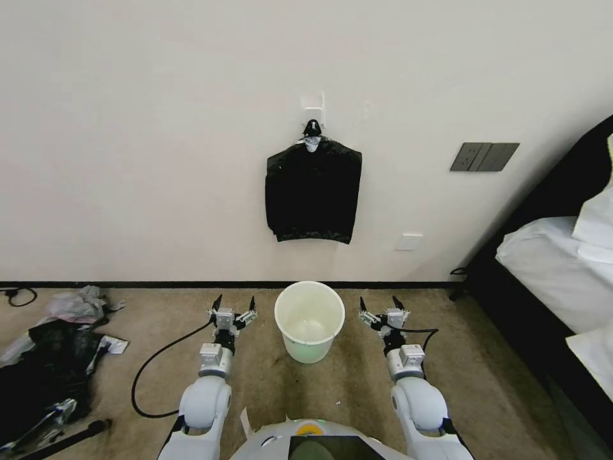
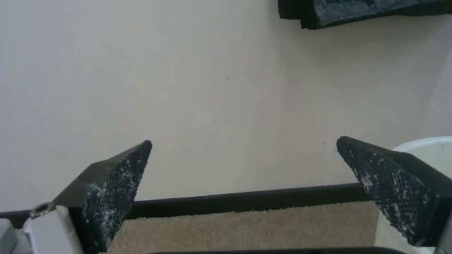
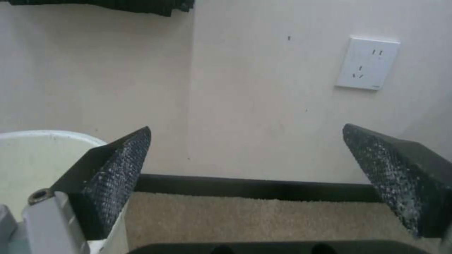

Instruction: Place a trash bag onto the trash bin.

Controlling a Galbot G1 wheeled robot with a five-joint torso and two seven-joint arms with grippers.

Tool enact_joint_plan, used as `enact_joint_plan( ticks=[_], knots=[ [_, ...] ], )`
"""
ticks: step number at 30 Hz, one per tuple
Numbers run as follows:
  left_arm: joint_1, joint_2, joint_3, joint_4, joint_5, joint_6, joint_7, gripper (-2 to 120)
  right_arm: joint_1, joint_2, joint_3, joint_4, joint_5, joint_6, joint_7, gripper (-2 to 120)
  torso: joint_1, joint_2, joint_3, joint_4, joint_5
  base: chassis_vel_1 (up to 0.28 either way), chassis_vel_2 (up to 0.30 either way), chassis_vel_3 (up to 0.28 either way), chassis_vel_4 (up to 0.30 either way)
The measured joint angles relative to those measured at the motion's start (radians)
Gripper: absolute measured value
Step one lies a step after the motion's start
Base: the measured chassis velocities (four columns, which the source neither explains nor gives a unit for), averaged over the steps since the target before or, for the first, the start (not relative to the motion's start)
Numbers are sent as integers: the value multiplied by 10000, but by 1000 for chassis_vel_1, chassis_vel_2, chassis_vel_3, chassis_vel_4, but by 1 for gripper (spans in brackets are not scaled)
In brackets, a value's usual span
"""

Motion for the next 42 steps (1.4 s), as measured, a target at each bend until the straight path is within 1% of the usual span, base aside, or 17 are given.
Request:
enact_joint_plan(
  ticks=[28,29,30,31,33,34,35,36,37,38,39,40,42],
  knots=[
    [22,15,19,-23,0,-13,-20,100,-26,-1,-13,27,-5,30,4,100,0,0,0,0,0,0,0,0,0],
    [90,64,90,-140,25,-63,-97,100,-71,-7,-36,113,-32,111,36,100,0,-1,1,1,0,0,0,0,0],
    [280,188,269,-481,116,-213,-285,100,-207,-30,-121,373,-125,348,138,100,1,0,0,0,0,0,0,0,0],
    [280,188,269,-481,116,-213,-285,100,-207,-30,-121,373,-125,348,138,100,1,0,0,0,0,0,0,0,0],
    [732,484,707,-1279,343,-603,-741,100,-611,-92,-407,1162,-427,1060,441,100,0,0,0,0,0,0,0,0,0],
    [732,484,707,-1279,343,-603,-741,100,-611,-92,-407,1162,-427,1060,441,100,0,0,0,0,0,0,0,0,0],
    [1132,747,1093,-1979,551,-932,-1148,100,-934,-142,-628,1796,-669,1629,697,100,0,0,0,1,-1,0,0,0,0],
    [1327,876,1276,-2324,650,-1107,-1340,100,-1145,-175,-776,2204,-830,1994,855,100,0,1,-2,1,3,0,0,0,0],
    [1327,876,1276,-2324,650,-1107,-1340,100,-1145,-175,-776,2204,-830,1994,855,100,0,1,-2,1,3,0,0,0,0],
    [1458,972,1313,-2573,672,-1342,-1539,100,-1361,-217,-923,2636,-972,2402,1023,100,-1,1,-2,-2,-2,0,0,0,0],
    [1479,986,1301,-2617,669,-1423,-1590,100,-1412,-273,-976,2706,-913,2547,1054,100,0,0,-2,-1,-4,0,0,0,0],
    [1496,991,1237,-2648,663,-1524,-1633,100,-1464,-348,-1060,2744,-738,2677,1069,100,0,0,-2,0,2,0,0,0,0],
    [1491,986,1173,-2652,661,-1570,-1644,100,-1471,-388,-1075,2745,-634,2697,1076,100,0,0,-1,0,-1,0,0,0,0]
  ],
)
